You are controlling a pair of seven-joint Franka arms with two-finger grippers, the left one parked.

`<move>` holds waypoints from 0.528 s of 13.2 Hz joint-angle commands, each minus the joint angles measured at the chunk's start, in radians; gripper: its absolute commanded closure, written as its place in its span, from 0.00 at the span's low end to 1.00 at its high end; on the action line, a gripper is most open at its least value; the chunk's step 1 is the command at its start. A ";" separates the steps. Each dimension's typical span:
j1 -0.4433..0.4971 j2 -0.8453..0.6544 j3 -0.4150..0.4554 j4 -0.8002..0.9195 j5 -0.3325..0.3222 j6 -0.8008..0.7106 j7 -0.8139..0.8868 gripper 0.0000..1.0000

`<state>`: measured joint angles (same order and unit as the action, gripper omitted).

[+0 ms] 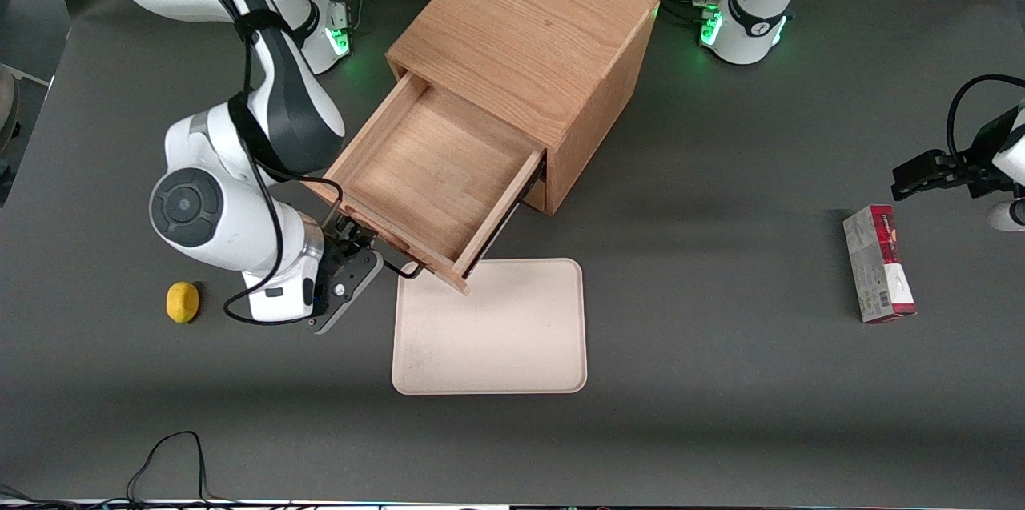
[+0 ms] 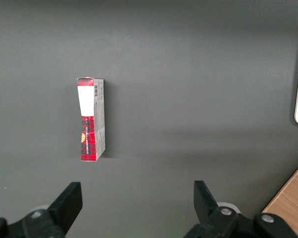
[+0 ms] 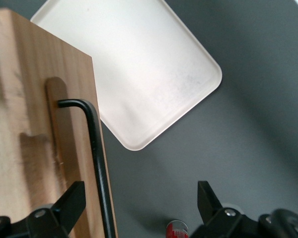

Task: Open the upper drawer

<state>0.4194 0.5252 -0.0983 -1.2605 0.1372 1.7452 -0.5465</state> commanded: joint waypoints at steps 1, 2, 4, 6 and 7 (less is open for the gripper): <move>-0.014 -0.013 0.002 0.079 -0.014 -0.081 0.028 0.00; -0.016 -0.026 0.002 0.090 -0.014 -0.105 0.063 0.00; -0.013 -0.083 -0.015 0.089 -0.016 -0.128 0.172 0.00; -0.011 -0.125 -0.058 0.089 -0.018 -0.180 0.288 0.00; -0.005 -0.146 -0.085 0.087 -0.033 -0.209 0.348 0.00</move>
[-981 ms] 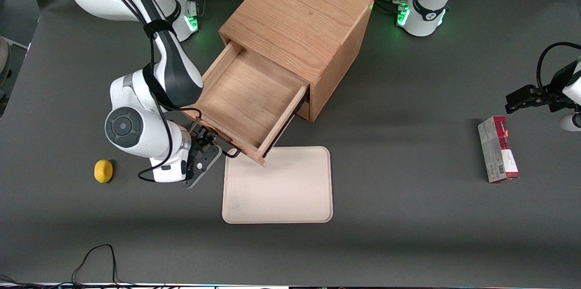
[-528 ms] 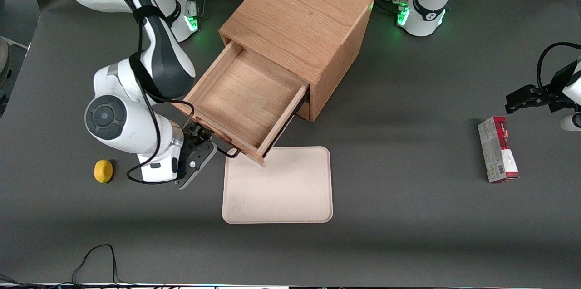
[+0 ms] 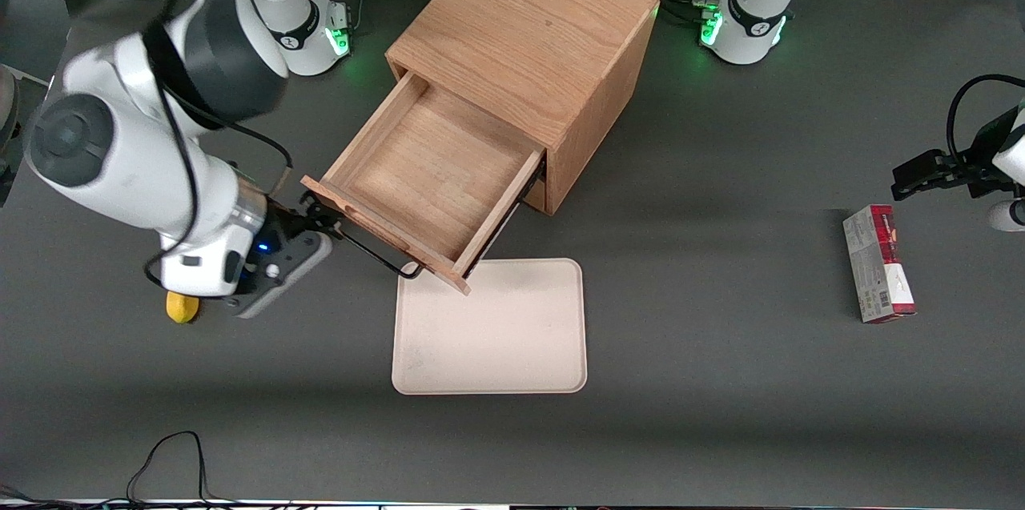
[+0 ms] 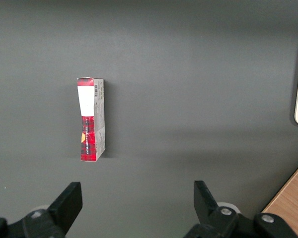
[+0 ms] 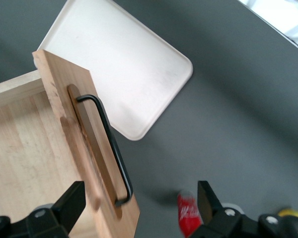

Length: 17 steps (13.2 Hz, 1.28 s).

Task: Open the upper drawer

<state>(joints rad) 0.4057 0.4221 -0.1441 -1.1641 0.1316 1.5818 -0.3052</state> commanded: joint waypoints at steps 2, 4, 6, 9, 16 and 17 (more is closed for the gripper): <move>0.004 -0.074 -0.054 -0.011 -0.070 -0.089 0.216 0.00; 0.004 -0.104 -0.101 -0.025 -0.073 -0.126 0.251 0.00; -0.063 -0.178 -0.088 -0.121 -0.073 -0.099 0.270 0.00; -0.210 -0.290 -0.007 -0.276 -0.075 -0.016 0.276 0.00; -0.375 -0.419 0.063 -0.434 -0.085 0.061 0.273 0.00; -0.375 -0.417 0.063 -0.433 -0.113 0.057 0.275 0.00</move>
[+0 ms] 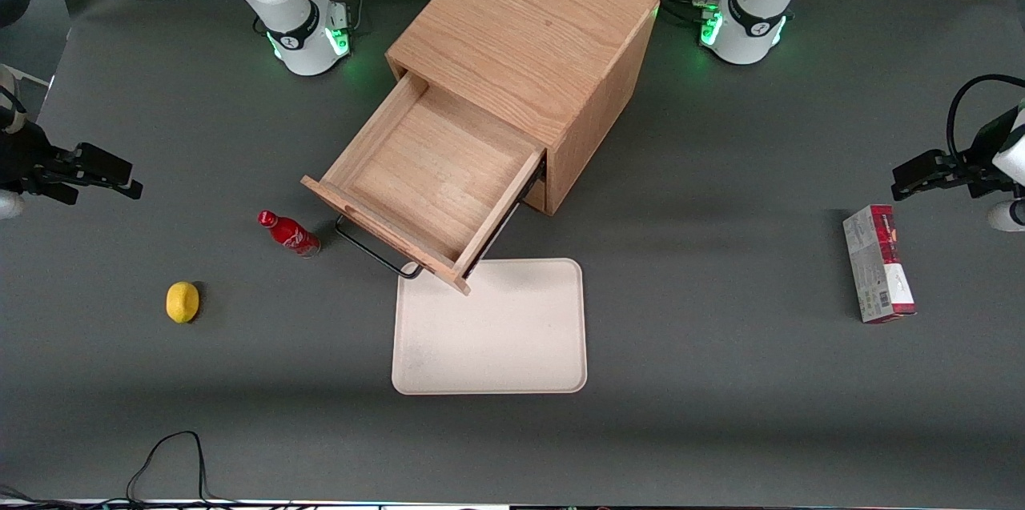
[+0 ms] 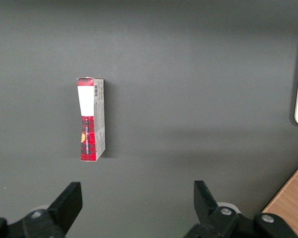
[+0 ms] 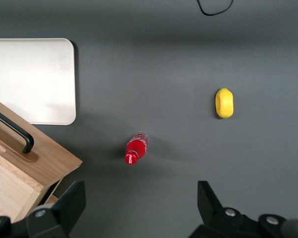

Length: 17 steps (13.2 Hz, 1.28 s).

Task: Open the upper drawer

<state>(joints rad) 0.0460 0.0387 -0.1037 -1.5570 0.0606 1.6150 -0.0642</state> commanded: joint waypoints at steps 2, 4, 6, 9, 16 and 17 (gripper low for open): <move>-0.015 -0.023 0.021 -0.032 -0.065 0.020 0.035 0.00; -0.009 -0.022 0.019 -0.031 -0.068 0.017 0.037 0.00; -0.006 -0.022 0.019 -0.032 -0.068 0.013 0.037 0.00; -0.008 -0.013 0.018 -0.021 -0.067 0.011 0.037 0.00; 0.009 -0.002 0.002 -0.009 -0.068 0.010 0.038 0.00; 0.009 0.000 0.002 -0.011 -0.068 0.010 0.038 0.00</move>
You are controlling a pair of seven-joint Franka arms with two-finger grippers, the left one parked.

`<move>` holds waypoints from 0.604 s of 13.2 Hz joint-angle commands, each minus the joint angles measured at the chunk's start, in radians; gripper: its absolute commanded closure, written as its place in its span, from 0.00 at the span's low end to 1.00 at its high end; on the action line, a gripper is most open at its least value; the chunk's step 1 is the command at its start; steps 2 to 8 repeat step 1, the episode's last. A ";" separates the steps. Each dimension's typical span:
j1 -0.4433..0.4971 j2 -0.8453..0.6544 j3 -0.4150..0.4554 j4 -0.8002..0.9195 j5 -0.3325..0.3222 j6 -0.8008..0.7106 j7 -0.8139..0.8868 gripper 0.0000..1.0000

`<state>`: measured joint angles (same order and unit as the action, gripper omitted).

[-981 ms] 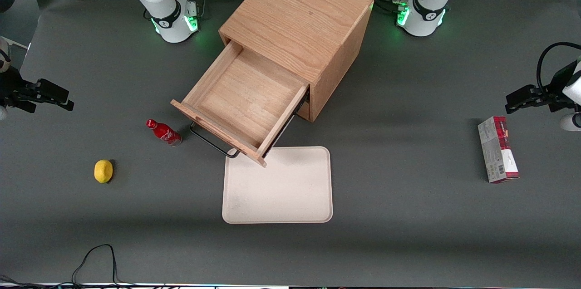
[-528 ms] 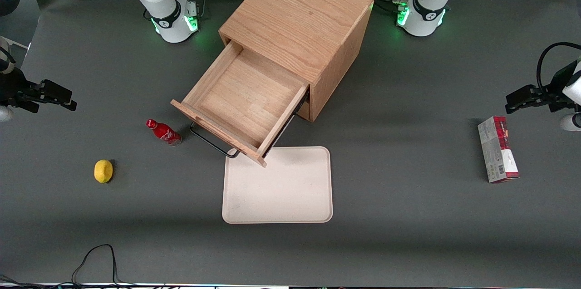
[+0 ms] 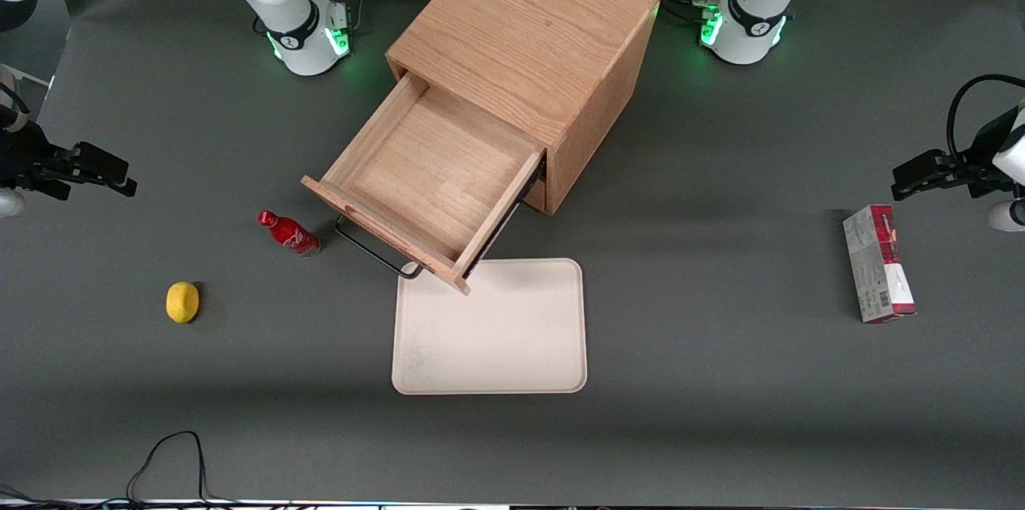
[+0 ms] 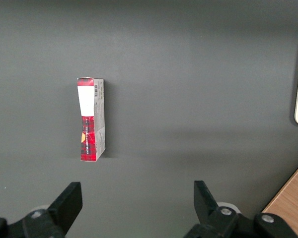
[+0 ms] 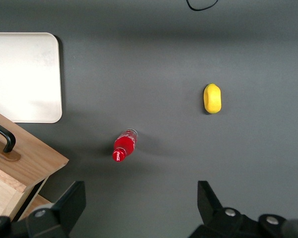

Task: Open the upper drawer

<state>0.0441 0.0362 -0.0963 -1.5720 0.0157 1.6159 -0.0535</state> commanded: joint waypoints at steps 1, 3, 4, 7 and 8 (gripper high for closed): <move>0.011 0.004 -0.005 0.004 -0.022 0.009 0.027 0.00; 0.011 0.004 -0.005 0.004 -0.022 0.009 0.027 0.00; 0.011 0.004 -0.005 0.004 -0.022 0.009 0.027 0.00; 0.011 0.004 -0.005 0.004 -0.022 0.009 0.027 0.00; 0.011 0.004 -0.005 0.004 -0.022 0.009 0.027 0.00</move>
